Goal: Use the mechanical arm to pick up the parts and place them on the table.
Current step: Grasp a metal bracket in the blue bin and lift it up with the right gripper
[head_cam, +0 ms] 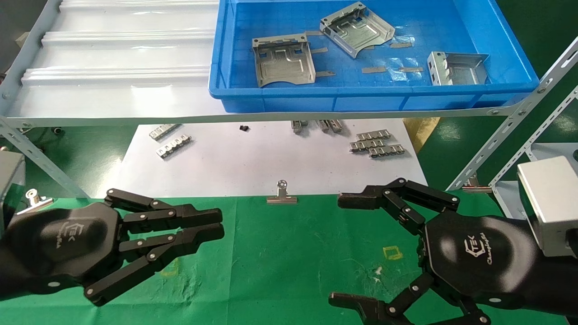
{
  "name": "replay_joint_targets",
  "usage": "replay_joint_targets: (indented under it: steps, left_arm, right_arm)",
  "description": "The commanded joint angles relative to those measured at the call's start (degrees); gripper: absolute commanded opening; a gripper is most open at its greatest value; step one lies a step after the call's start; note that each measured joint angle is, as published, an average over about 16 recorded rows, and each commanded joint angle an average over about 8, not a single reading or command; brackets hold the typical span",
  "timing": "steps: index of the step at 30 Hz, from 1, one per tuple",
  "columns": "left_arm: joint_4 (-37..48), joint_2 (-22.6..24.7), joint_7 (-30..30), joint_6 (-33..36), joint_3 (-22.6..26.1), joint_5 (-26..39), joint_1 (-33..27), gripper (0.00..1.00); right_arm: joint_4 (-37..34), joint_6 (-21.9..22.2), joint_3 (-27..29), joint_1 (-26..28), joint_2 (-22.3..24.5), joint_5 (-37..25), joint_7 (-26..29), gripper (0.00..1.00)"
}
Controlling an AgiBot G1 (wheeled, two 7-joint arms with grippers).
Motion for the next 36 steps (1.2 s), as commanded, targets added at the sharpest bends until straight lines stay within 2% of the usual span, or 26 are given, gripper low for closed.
replay_joint_targets:
  steps: [1, 9, 14, 21, 28, 31, 34, 35, 36]
  left_arm:
    - [0.0, 0.0, 0.0, 0.0, 0.0, 0.0, 0.0, 0.00]
    - [0.0, 0.0, 0.0, 0.0, 0.0, 0.0, 0.0, 0.00]
    - [0.0, 0.0, 0.0, 0.0, 0.0, 0.0, 0.0, 0.00]
    - [0.0, 0.0, 0.0, 0.0, 0.0, 0.0, 0.0, 0.00]
    - [0.0, 0.0, 0.0, 0.0, 0.0, 0.0, 0.0, 0.00]
    - [0.0, 0.0, 0.0, 0.0, 0.0, 0.0, 0.0, 0.35]
    - [0.0, 0.0, 0.0, 0.0, 0.0, 0.0, 0.0, 0.73]
    - [0.0, 0.0, 0.0, 0.0, 0.0, 0.0, 0.0, 0.85]
    - [0.0, 0.0, 0.0, 0.0, 0.0, 0.0, 0.0, 0.98]
  right_arm:
    - [0.0, 0.0, 0.0, 0.0, 0.0, 0.0, 0.0, 1.00]
    - [0.0, 0.4, 0.2, 0.6, 0.0, -0.2, -0.1, 1.00]
    - [-1.1, 3.6, 0.6, 5.5, -1.0, -2.2, 0.2, 1.00]
    - [-7.3, 14.8, -1.6, 19.5, -7.8, -11.2, 2.9, 1.00]
    - [-21.5, 29.3, -8.1, 33.2, -18.9, -26.2, 5.7, 1.00]
    - [-29.5, 33.1, -11.3, 38.0, -23.6, -32.1, 5.7, 1.00]
    - [-37.8, 34.9, -14.3, 42.3, -27.8, -36.9, 4.7, 0.98]
    - [-40.6, 35.4, -15.2, 43.6, -29.1, -38.4, 4.1, 0.93]
    - [-43.3, 35.8, -16.0, 44.8, -30.3, -39.7, 3.5, 0.83]
